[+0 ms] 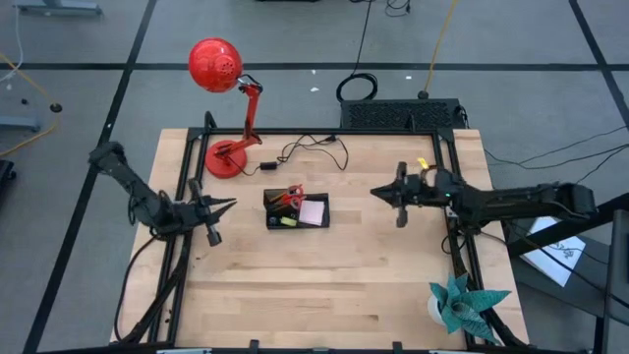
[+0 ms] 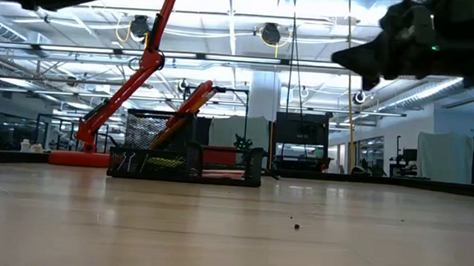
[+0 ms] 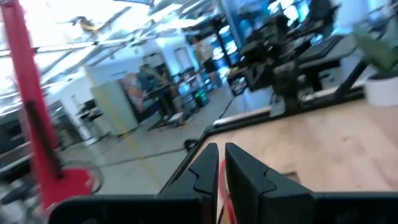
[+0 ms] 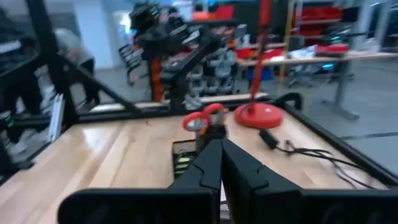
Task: Pick and place office supplies into organizer
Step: Return to Home Position
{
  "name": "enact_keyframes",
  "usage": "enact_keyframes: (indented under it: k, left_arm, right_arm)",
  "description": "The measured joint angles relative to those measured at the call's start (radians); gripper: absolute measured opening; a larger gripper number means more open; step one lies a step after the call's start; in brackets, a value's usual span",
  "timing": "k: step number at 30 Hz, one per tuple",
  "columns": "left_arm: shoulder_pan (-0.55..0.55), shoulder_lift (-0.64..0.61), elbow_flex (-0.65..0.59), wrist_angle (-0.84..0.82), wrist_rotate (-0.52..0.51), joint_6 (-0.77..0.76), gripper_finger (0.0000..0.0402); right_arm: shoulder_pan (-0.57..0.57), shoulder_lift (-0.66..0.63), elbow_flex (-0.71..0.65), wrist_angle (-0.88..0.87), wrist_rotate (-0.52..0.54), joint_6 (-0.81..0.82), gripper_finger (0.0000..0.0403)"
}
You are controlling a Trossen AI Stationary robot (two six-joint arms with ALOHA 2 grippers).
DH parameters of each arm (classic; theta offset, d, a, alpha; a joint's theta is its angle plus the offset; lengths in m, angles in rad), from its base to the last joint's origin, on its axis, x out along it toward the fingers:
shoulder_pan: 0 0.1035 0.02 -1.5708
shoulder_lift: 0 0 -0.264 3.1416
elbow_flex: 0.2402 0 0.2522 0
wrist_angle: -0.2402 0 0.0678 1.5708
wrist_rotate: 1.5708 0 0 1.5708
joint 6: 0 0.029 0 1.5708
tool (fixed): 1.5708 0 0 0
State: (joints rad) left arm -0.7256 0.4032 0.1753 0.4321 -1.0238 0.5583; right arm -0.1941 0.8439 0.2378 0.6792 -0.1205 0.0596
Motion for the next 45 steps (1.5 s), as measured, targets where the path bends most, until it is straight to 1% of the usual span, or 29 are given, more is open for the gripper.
enact_keyframes:
  k: [4, 5, 6, 7, 8, 9, 11, 12, 14, 15, 16, 17, 19, 21, 23, 24, 26, 28, 30, 33, 37, 39, 42, 45]
  left_arm:
    - [-0.158, -0.002, 0.013, -0.005, -0.200, 0.053, 0.0037]
    - [-0.192, -0.001, 0.019, -0.003, -0.218, 0.061, 0.0037]
    - [-0.223, -0.001, 0.025, -0.001, -0.212, 0.072, 0.0037]
    - [-0.247, -0.001, 0.029, 0.001, -0.172, 0.086, 0.0037]
    - [-0.263, -0.001, 0.029, 0.010, -0.101, 0.106, 0.0037]
    - [-0.267, -0.001, 0.029, 0.030, -0.007, 0.131, 0.0037]
    - [-0.244, -0.001, 0.029, 0.079, 0.164, 0.187, 0.0037]
    - [-0.220, -0.001, 0.029, 0.101, 0.215, 0.207, 0.0037]
    - [-0.159, -0.004, 0.030, 0.119, 0.249, 0.227, 0.0037]
    - [-0.120, -0.008, 0.030, 0.114, 0.258, 0.228, 0.0036]
    - [-0.077, -0.011, 0.030, 0.107, 0.282, 0.221, 0.0033]
    - [-0.029, -0.012, 0.030, 0.091, 0.328, 0.203, 0.0028]
    - [0.078, -0.012, 0.031, 0.040, 0.481, 0.142, 0.0014]
    - [0.188, -0.012, 0.031, -0.033, 0.665, 0.054, 0.0005]
    - [0.293, -0.011, 0.031, -0.088, 0.801, -0.034, 0.0007]
    - [0.337, -0.011, 0.031, -0.111, 0.836, -0.079, 0.0009]
    - [0.397, -0.022, 0.031, -0.127, 0.871, -0.156, 0.0010]
    - [0.418, -0.052, 0.030, -0.148, 0.921, -0.176, 0.0005]
    - [0.420, -0.085, 0.031, -0.179, 0.926, -0.174, 0.0004]
    - [0.421, -0.133, 0.025, -0.245, 0.891, -0.182, 0.0004]
    - [0.420, -0.175, -0.001, -0.238, 0.891, -0.202, 0.0004]
    - [0.421, -0.196, -0.027, -0.238, 0.880, -0.209, 0.0003]
    - [0.423, -0.235, -0.088, -0.182, 0.865, -0.228, 0.0002]
    - [0.423, -0.286, -0.135, -0.147, 0.826, -0.239, 0.0002]
  right_arm:
    - [0.029, -0.123, -0.058, -0.066, 0.036, 0.011, 0.0001]
    - [0.042, -0.143, -0.062, -0.097, 0.050, 0.010, 0.0001]
    - [0.055, -0.158, -0.063, -0.119, 0.068, 0.009, 0.0000]
    - [0.066, -0.167, -0.063, -0.130, 0.072, 0.004, 0.0000]
    - [0.077, -0.176, -0.063, -0.133, 0.071, -0.007, 0.0000]
    - [0.085, -0.182, -0.063, -0.131, 0.067, -0.019, 0.0000]
    - [0.098, -0.187, -0.063, -0.113, 0.066, -0.043, 0.0000]
    - [0.098, -0.187, -0.063, -0.106, 0.066, -0.048, 0.0000]
    - [0.087, -0.185, -0.063, -0.092, 0.063, -0.048, 0.0000]
    - [0.076, -0.181, -0.063, -0.081, 0.045, -0.044, 0.0000]
    - [0.063, -0.177, -0.063, -0.069, 0.005, -0.038, 0.0000]
    - [0.049, -0.173, -0.063, -0.054, -0.042, -0.032, 0.0000]
    - [0.020, -0.161, -0.063, 0.000, -0.134, -0.011, 0.0000]
    - [-0.008, -0.150, -0.063, 0.051, -0.189, 0.012, 0.0000]
    - [-0.035, -0.147, -0.063, 0.066, -0.228, 0.030, 0.0000]
    - [-0.047, -0.147, -0.063, 0.066, -0.242, 0.038, 0.0000]
    - [-0.064, -0.150, -0.074, 0.075, -0.250, 0.062, 0.0000]
    - [-0.076, -0.158, -0.106, 0.089, -0.249, 0.076, 0.0000]
    - [-0.090, -0.172, -0.154, 0.127, -0.246, 0.089, 0.0000]
    - [-0.111, -0.188, -0.221, 0.230, -0.240, 0.129, 0.0000]
    - [-0.119, -0.198, -0.216, 0.174, -0.243, 0.134, 0.0000]
    - [-0.119, -0.204, -0.217, 0.184, -0.243, 0.128, 0.0000]
    - [-0.119, -0.212, -0.218, 0.182, -0.243, 0.118, 0.0000]
    - [-0.119, -0.218, -0.218, 0.157, -0.243, 0.118, 0.0000]
